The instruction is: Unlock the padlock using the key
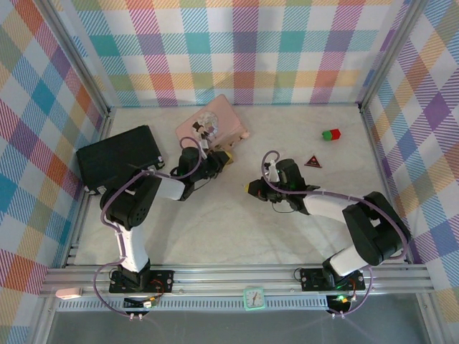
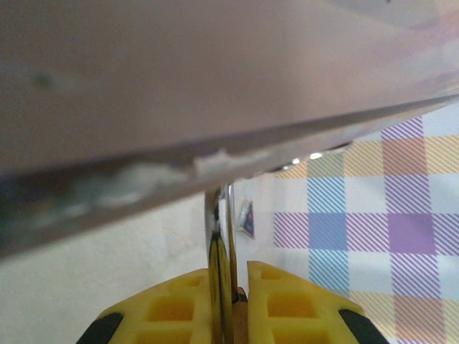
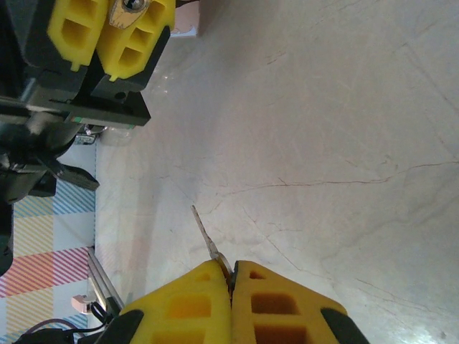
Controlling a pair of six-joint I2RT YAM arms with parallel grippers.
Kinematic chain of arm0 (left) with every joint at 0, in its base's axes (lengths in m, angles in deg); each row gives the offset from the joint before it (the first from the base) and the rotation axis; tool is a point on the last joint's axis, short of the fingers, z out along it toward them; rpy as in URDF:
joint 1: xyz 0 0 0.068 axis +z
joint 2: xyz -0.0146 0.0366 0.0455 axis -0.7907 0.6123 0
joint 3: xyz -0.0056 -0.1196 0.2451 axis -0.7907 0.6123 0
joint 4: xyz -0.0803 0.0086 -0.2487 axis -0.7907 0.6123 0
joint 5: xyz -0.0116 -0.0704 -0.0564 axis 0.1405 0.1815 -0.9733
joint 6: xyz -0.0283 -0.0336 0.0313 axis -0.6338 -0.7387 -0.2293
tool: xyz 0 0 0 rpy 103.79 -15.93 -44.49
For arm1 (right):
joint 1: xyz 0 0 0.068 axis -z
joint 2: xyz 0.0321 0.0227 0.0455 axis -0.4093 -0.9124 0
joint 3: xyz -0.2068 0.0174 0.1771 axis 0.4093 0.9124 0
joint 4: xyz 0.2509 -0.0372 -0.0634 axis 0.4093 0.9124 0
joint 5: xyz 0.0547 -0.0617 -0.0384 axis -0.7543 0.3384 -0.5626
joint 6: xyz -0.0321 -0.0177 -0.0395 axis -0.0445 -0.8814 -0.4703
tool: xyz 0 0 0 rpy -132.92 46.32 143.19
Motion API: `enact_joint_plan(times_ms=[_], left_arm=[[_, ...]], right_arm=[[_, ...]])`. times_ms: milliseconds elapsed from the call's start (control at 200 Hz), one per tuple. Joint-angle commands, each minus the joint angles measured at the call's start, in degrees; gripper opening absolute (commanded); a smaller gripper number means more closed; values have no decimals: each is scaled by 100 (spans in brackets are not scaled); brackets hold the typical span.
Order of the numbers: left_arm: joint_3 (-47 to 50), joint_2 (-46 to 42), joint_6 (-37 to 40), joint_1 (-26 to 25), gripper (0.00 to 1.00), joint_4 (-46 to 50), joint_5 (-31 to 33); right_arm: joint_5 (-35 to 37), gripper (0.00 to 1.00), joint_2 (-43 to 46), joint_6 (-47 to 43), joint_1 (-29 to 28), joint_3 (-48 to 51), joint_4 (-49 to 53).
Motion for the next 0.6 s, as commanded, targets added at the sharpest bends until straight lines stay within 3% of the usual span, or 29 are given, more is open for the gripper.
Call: enact_joint_plan(times_ms=[0,320,595], left_arm=[[107,62,-504,-178,0,-395,16],[153,-74,-455,-463,0,-304,256],[138,-106,-477,-579,0,-314,303]], right_arm=[[222,0,-84,228,-35,-116,-434],[792,0,-95,549,-28,-126,-999],[589,0,-625,670,-46,-383,-1477]])
